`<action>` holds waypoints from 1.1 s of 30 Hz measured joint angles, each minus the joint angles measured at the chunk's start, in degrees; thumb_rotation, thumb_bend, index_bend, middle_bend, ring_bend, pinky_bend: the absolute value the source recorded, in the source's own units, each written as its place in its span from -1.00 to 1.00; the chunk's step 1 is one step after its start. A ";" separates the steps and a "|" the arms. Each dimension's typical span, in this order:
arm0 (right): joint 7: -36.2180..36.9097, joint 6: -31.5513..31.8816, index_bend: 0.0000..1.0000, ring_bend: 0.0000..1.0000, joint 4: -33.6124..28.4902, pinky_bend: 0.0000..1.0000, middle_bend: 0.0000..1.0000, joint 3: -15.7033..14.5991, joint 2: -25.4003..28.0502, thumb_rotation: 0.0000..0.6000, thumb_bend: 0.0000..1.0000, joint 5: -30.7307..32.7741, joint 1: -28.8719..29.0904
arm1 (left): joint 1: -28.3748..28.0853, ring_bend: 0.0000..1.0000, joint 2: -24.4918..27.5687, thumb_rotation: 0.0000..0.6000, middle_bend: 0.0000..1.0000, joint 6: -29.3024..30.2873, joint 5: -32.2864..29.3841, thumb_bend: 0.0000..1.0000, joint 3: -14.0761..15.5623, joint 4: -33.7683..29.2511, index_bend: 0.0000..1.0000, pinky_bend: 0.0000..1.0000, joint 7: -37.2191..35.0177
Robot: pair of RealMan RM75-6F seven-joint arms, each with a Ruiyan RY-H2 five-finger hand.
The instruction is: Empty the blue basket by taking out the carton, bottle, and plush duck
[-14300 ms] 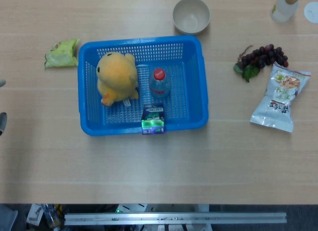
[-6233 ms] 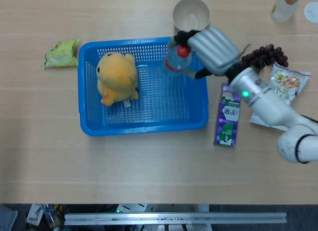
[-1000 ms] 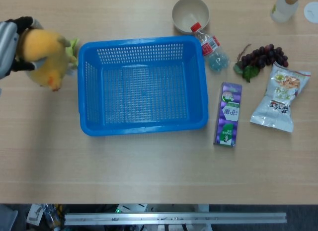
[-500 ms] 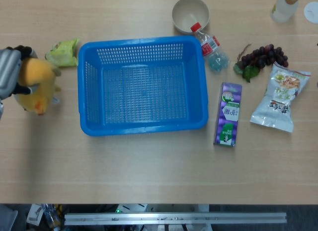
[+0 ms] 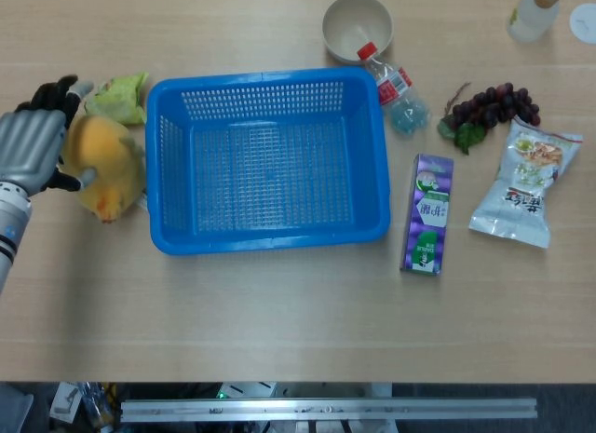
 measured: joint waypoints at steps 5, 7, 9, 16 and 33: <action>-0.40 0.06 -0.95 -0.61 0.05 -0.04 -0.51 -0.07 -0.02 1.00 -0.37 0.55 -0.39 | 1.16 -1.00 0.45 1.00 -1.00 3.38 2.31 -0.52 -0.88 -1.37 -1.00 -0.65 -2.12; -0.84 0.26 -0.95 -0.61 0.18 -0.04 -0.51 -0.09 -0.17 1.00 -0.37 0.89 -0.69 | 1.96 -1.00 0.63 1.00 -1.00 5.19 3.81 -0.52 -1.14 -1.97 -1.00 -0.65 -3.00; -1.62 0.58 -0.95 -0.61 0.34 -0.04 -0.51 -0.06 -0.36 1.00 -0.37 1.38 -1.06 | 3.05 -1.00 0.71 1.00 -1.00 7.57 5.60 -0.52 -1.26 -2.48 -1.00 -0.65 -3.88; -7.87 3.44 -0.92 -0.61 2.70 -0.06 -0.49 0.14 -2.84 1.00 -0.37 4.30 -3.84 | 8.92 -1.00 -0.56 1.00 -1.00 17.99 13.94 -0.52 -0.27 -1.98 -1.00 -0.65 -7.16; -5.07 5.13 -0.85 -0.61 7.36 -0.11 -0.47 -2.74 -6.41 1.00 -0.37 5.62 -9.35 | 23.39 -1.00 -5.89 1.00 -0.98 33.18 27.84 -0.53 7.83 3.33 -1.00 -0.65 -7.29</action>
